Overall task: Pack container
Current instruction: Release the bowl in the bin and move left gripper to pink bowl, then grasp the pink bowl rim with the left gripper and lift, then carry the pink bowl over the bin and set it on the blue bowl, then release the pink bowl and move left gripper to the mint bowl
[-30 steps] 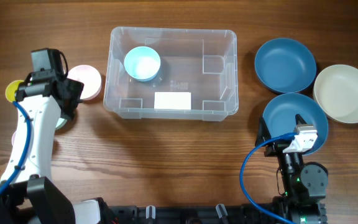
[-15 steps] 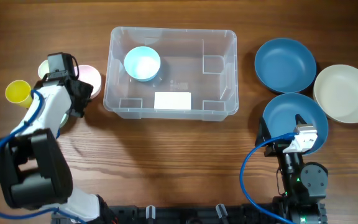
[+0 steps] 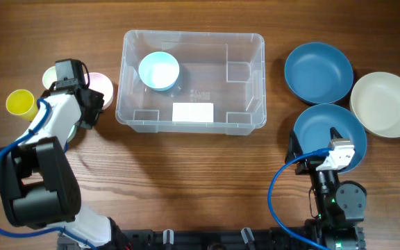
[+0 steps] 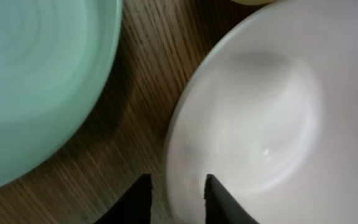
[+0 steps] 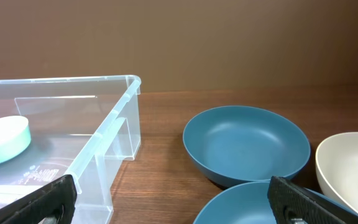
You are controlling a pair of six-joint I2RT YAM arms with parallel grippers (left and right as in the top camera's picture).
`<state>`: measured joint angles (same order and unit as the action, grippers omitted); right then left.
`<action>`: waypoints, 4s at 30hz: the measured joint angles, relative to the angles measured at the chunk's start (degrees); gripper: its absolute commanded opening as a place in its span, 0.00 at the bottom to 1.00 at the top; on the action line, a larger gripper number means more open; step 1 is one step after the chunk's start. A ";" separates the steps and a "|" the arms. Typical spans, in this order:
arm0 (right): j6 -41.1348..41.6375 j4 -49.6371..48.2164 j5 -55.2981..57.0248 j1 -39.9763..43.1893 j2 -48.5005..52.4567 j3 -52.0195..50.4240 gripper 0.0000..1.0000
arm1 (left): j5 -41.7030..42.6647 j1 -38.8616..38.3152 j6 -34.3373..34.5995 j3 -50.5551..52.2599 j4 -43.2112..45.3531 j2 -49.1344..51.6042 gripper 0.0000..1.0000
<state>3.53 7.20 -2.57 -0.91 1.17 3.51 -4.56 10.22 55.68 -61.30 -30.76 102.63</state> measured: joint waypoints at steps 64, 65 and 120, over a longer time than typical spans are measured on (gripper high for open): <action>-0.02 0.00 0.00 0.00 0.00 0.00 1.00 | -4.61 -22.56 -23.98 -20.98 -13.16 -1.22 0.04; 0.00 0.00 0.00 0.00 0.00 0.00 1.00 | -4.63 -22.12 -24.02 -20.98 -12.83 -1.20 0.04; 0.00 0.00 0.00 0.00 0.04 0.00 1.00 | -16.61 -11.37 -19.43 -25.55 -48.52 -22.56 0.77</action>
<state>3.53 7.20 -2.57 -0.91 1.21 3.51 -21.17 -1.15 36.25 -86.85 -79.29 80.07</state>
